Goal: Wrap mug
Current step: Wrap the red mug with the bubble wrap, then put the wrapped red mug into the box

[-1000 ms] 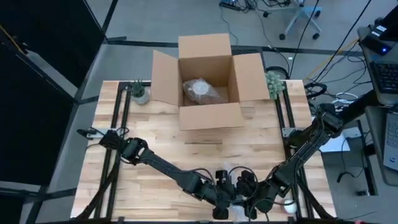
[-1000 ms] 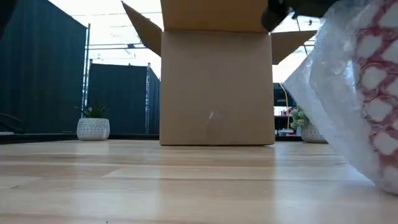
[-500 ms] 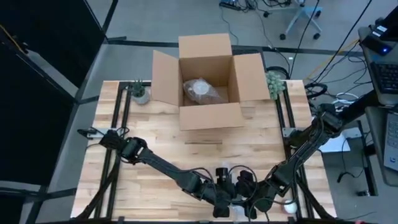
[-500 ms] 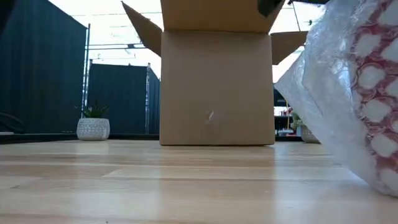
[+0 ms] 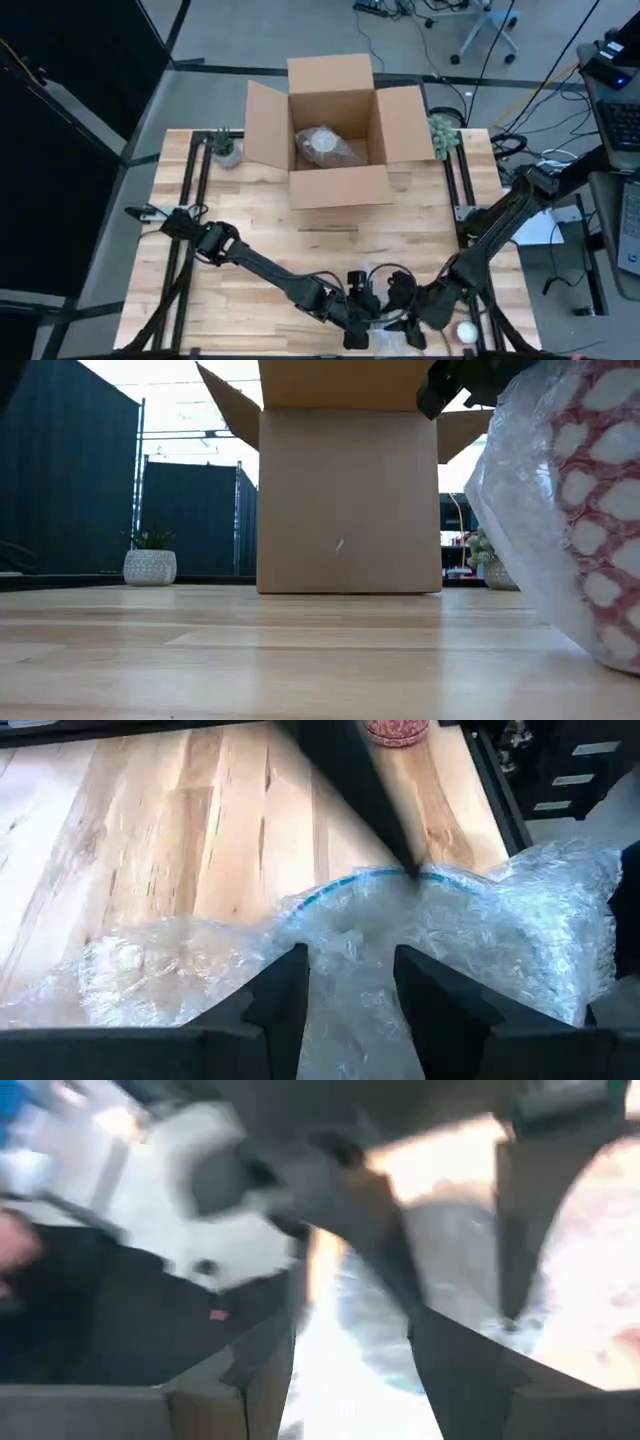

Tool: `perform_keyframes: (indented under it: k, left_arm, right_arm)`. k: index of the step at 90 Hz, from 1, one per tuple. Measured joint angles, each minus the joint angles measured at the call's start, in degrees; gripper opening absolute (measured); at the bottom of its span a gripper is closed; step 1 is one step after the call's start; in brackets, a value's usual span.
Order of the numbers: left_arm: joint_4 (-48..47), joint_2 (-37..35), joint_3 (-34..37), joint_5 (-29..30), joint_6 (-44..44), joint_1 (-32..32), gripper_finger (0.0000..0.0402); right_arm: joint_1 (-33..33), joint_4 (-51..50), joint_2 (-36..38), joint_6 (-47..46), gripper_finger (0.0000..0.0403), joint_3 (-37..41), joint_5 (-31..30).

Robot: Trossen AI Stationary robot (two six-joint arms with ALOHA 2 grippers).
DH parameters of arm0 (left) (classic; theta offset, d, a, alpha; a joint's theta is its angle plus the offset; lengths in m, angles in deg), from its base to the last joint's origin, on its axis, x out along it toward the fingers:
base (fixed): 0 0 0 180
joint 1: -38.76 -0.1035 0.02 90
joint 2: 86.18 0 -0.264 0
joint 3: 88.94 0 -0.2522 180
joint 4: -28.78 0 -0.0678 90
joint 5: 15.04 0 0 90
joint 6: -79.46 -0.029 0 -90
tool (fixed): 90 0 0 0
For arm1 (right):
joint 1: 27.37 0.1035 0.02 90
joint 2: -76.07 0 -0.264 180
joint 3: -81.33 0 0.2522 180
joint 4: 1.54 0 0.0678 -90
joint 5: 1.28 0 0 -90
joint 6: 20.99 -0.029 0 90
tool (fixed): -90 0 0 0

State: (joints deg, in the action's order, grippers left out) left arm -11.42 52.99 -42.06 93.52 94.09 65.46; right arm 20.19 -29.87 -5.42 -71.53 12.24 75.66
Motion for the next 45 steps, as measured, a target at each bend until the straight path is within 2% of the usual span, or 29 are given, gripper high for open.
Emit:
perform_keyframes:
  k: [13, 26, 45]
  left_arm:
    - [0.7, 0.0, 0.1, -0.1, -0.1, 0.0, 0.0141]
    - [0.8, 0.0, 0.1, -0.1, 0.0, 0.0, 0.0141]
    - [1.0, 0.0, 0.2, -0.3, 0.0, 0.0, 0.0141]
  right_arm:
    - [0.2, -7.3, 4.4, -4.4, 0.0183, 0.0, -0.2]
    - [-0.3, -17.4, 4.1, -12.6, 0.0183, -0.1, -9.5]
    - [-1.7, -13.4, -2.7, -14.5, 0.0183, -0.1, -10.1]
